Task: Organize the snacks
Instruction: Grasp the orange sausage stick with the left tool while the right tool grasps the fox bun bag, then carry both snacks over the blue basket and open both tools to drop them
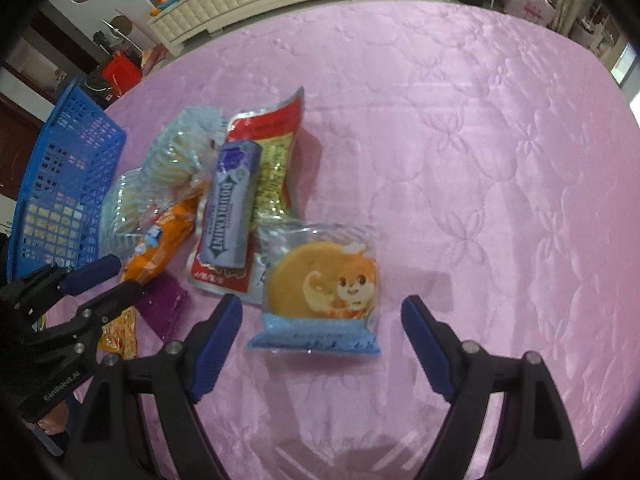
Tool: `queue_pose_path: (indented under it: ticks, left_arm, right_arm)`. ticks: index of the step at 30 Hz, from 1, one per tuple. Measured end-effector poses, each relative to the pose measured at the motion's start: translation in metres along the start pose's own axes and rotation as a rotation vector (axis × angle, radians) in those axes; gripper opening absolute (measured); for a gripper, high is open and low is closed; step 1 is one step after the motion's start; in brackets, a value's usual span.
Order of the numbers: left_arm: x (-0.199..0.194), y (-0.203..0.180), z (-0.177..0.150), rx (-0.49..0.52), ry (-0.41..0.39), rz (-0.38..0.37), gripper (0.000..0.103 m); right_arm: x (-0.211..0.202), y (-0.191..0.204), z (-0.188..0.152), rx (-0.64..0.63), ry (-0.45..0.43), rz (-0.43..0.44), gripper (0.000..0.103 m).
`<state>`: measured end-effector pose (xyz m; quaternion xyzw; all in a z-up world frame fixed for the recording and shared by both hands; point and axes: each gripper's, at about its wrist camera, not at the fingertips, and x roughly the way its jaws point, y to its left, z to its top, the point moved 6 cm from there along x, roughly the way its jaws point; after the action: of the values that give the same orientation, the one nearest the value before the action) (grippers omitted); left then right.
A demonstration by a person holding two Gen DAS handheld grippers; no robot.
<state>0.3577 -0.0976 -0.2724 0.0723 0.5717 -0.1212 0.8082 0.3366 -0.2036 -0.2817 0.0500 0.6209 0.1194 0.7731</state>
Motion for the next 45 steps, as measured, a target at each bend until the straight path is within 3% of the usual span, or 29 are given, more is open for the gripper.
queue_pose_path:
  ticks: [1,3,6,12,20,29,45]
  left_arm:
    - [0.002,0.0,0.0,-0.002,0.003,-0.004,0.034]
    - [0.004,0.0,0.001,-0.003,0.011,-0.015,0.023]
    - [0.004,0.001,0.001,0.005,0.006,-0.007,0.019]
    - [-0.003,0.003,-0.001,-0.017,-0.003,-0.016,0.015]
    - [-0.047,0.006,-0.017,-0.04,-0.07,-0.023,0.015]
    - [-0.109,0.002,-0.026,-0.042,-0.173,-0.018,0.014]
    - [-0.232,0.052,-0.067,-0.119,-0.382,0.027,0.014]
  right_arm:
    - [0.001,-0.001,0.0,-0.005,0.004,-0.009,0.081]
    - [0.001,-0.002,0.0,-0.006,0.007,-0.009,0.074]
    - [0.001,-0.002,0.0,0.018,-0.003,0.039,0.064]
    - [-0.002,-0.004,-0.001,-0.003,-0.02,0.02,0.059]
    - [-0.021,0.005,-0.014,-0.004,-0.052,0.048,0.058]
    - [-0.075,0.023,-0.034,-0.041,-0.112,0.054,0.058]
    - [-0.156,0.145,-0.028,-0.191,-0.263,0.088,0.058]
